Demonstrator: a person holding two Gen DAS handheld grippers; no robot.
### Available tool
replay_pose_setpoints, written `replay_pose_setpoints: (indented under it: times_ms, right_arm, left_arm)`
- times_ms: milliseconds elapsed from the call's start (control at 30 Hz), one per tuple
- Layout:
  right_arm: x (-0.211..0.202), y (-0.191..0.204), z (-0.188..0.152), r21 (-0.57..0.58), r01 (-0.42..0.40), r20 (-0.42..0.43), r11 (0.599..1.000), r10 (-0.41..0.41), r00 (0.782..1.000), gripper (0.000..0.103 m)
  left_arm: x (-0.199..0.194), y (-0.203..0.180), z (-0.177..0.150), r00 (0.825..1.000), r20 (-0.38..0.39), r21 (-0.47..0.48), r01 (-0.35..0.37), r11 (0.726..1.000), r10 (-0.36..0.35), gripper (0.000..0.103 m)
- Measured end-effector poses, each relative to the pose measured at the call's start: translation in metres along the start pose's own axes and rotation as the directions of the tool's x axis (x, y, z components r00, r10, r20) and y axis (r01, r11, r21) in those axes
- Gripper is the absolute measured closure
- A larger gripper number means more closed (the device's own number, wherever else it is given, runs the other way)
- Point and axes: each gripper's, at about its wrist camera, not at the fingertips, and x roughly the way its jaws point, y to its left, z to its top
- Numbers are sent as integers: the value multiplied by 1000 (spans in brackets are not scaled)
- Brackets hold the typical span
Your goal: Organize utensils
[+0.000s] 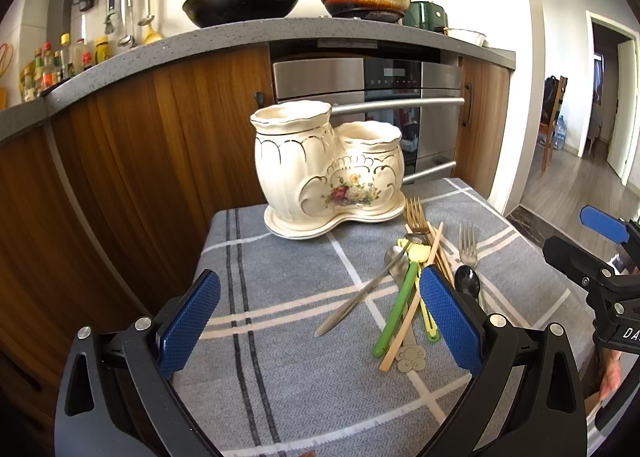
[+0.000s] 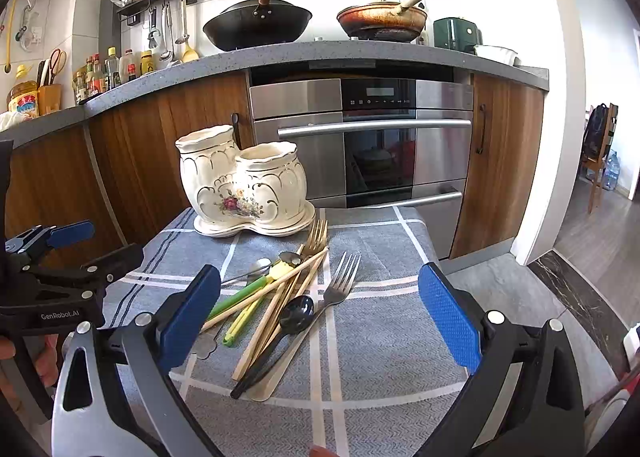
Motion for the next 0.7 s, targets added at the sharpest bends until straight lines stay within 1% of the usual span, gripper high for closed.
replay_pose_setpoints:
  times_ms: [700]
  right_arm:
    - [1,0,-1,-2,3,-6,1000,-3,1000,6]
  left_arm:
    - [0,-1,0,1000,-1,-1,1,1000,-1,4]
